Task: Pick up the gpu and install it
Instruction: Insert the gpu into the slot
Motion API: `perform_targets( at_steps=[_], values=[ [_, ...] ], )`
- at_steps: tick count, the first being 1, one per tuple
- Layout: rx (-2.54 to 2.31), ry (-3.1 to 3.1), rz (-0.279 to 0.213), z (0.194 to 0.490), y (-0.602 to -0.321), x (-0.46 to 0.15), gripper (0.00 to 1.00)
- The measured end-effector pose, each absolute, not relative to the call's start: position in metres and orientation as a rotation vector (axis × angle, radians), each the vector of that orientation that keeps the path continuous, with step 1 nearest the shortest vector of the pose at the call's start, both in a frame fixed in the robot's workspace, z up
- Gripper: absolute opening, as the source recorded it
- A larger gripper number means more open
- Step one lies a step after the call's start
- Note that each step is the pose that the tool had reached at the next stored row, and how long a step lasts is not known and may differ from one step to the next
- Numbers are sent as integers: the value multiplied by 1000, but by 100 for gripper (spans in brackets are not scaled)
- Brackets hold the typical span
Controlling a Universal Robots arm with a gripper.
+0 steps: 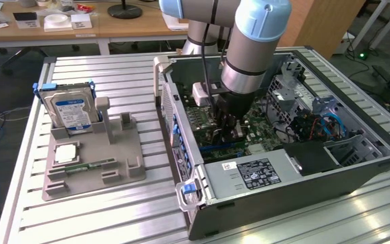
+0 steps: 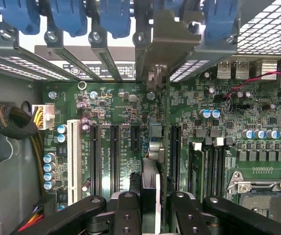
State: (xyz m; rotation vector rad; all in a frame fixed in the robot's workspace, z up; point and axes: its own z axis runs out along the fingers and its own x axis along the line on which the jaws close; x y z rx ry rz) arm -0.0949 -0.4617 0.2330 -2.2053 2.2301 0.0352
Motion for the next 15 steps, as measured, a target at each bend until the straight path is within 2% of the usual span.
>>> perform_targets(
  at_steps=[15],
  values=[
    [-2209, 2227, 35, 231, -462, -95, 28]
  ],
)
